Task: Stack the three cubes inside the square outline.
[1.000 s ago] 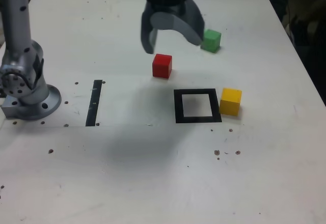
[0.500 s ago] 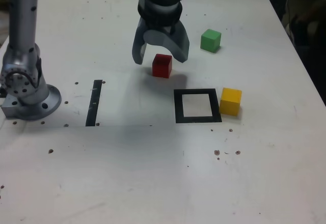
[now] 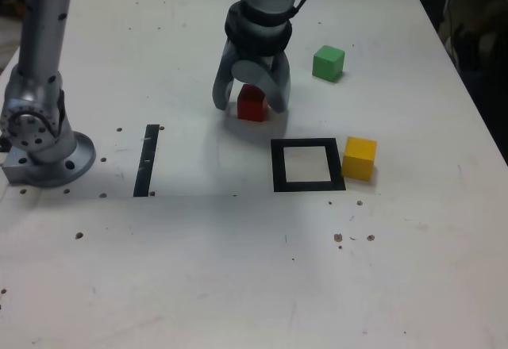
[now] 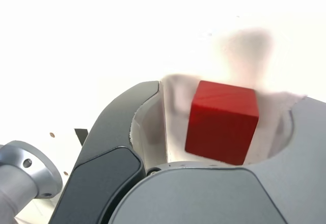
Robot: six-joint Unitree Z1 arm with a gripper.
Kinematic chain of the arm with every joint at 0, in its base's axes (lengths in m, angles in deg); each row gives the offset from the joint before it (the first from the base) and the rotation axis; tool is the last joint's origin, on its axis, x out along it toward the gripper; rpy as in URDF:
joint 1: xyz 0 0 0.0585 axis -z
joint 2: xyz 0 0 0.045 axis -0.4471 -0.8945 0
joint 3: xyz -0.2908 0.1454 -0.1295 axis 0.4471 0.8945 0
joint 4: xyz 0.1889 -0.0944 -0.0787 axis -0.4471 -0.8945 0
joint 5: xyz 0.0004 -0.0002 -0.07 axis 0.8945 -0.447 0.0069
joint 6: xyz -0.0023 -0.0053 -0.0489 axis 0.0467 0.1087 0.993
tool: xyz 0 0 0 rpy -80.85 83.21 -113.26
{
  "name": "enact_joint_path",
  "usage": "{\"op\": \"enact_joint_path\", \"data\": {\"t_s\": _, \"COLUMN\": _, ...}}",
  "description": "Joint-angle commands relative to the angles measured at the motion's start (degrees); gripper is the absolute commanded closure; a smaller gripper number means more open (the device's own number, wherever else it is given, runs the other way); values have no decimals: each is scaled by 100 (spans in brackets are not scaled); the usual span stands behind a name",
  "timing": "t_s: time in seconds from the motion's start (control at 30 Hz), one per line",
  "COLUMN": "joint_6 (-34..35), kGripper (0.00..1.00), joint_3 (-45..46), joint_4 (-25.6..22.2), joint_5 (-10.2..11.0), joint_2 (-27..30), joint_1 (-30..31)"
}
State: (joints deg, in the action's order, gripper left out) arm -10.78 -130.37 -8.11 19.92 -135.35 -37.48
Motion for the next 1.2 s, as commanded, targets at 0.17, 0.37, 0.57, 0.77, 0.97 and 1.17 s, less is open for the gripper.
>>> {"op": "enact_joint_path", "data": {"t_s": 0.17, "joint_6": -36, "kGripper": 65, "joint_3": -28, "joint_4": 89, "joint_5": -3, "joint_2": -48, "joint_1": -14}}
{"op": "enact_joint_path", "data": {"t_s": 0.37, "joint_6": -44, "kGripper": 71, "joint_3": -20, "joint_4": 103, "joint_5": -73, "joint_2": -80, "joint_1": -39}}
{"op": "enact_joint_path", "data": {"t_s": 0.57, "joint_6": -65, "kGripper": 81, "joint_3": -31, "joint_4": 95, "joint_5": -117, "joint_2": -59, "joint_1": -44}}
{"op": "enact_joint_path", "data": {"t_s": 0.77, "joint_6": -70, "kGripper": 86, "joint_3": -107, "joint_4": -20, "joint_5": -203, "joint_2": 63, "joint_1": -38}}
{"op": "enact_joint_path", "data": {"t_s": 0.97, "joint_6": 52, "kGripper": 86, "joint_3": -538, "joint_4": -542, "joint_5": -434, "joint_2": 254, "joint_1": 156}}
{"op": "enact_joint_path", "data": {"t_s": 1.17, "joint_6": 473, "kGripper": 86, "joint_3": -1040, "joint_4": -1012, "joint_5": -633, "joint_2": 242, "joint_1": 479}}
